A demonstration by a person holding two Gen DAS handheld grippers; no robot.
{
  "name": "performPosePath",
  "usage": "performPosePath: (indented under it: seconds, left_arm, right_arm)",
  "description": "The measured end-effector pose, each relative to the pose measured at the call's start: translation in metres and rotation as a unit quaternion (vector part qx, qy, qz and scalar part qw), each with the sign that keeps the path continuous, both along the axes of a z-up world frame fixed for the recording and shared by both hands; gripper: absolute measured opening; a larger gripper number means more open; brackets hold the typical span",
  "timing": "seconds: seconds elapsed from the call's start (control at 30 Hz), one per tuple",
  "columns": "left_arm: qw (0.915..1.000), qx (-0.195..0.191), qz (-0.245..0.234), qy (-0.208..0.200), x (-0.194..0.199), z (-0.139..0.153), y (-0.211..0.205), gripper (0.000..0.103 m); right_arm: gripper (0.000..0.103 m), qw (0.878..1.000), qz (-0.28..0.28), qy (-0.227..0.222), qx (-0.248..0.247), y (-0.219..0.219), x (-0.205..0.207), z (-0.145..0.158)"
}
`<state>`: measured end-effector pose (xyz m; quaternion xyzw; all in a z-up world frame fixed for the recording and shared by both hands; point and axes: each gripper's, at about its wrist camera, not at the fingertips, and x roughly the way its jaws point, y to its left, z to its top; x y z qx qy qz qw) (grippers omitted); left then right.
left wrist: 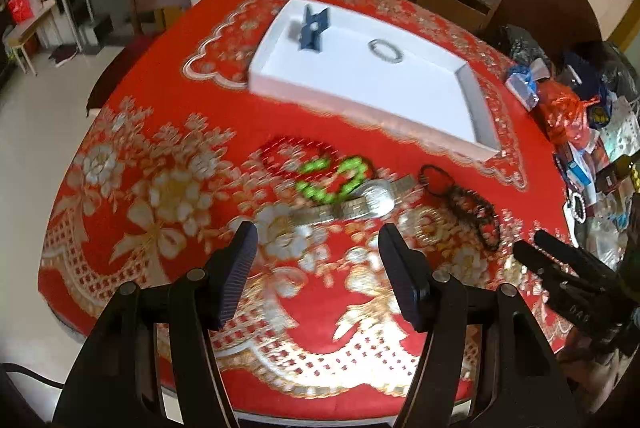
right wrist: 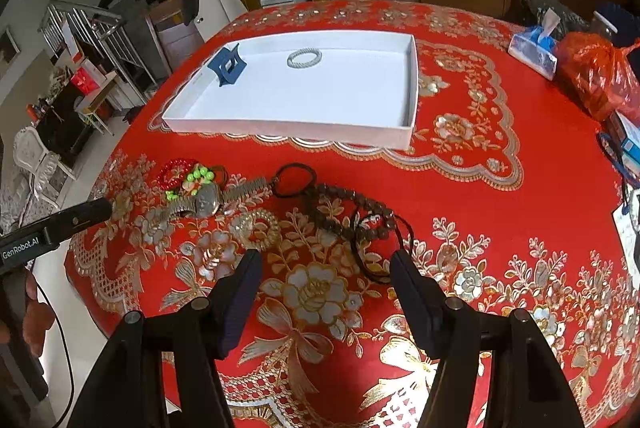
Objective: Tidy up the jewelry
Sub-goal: 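Withdraw both tools from the tray back over the jewelry, then grasp the red bead bracelet with the left tool while the right tool grasps a black hair tie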
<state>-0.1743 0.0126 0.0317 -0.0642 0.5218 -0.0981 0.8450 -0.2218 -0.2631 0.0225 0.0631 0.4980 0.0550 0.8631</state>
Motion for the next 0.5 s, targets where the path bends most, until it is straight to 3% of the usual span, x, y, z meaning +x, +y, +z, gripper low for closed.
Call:
performPosePath:
  seconds: [0.17,0.5]
  left_arm:
    - [0.9998,0.012,0.004,0.013,0.001,-0.012,0.005,0.063]
    - [0.9950,-0.033,0.074,0.058,0.050,-0.031,0.024,0.063]
  right_arm:
    - [0.064,1.000,-0.003,0.011,0.004,-0.004,0.003,-0.011]
    - [0.064,1.000,0.003,0.019,0.011,-0.002,0.013,-0.017]
